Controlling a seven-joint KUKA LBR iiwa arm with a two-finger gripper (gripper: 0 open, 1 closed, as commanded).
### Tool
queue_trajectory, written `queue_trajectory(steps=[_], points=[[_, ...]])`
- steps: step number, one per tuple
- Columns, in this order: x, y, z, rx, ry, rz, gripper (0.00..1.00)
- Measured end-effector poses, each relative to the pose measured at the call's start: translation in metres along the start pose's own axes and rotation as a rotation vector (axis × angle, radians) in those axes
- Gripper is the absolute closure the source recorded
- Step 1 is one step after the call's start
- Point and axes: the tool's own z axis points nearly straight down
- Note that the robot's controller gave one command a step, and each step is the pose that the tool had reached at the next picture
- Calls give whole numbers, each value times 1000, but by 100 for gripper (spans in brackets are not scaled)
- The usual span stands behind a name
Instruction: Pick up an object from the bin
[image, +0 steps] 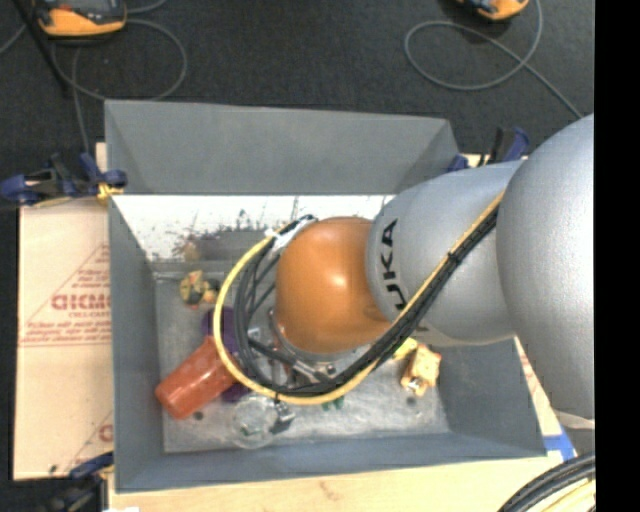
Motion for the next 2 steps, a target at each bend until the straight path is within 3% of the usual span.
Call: queue_trajectory(steps=[1, 2], points=[[-16, 24, -6, 1, -7, -183, 0], [-32, 41, 29, 8, -29, -327, 0]])
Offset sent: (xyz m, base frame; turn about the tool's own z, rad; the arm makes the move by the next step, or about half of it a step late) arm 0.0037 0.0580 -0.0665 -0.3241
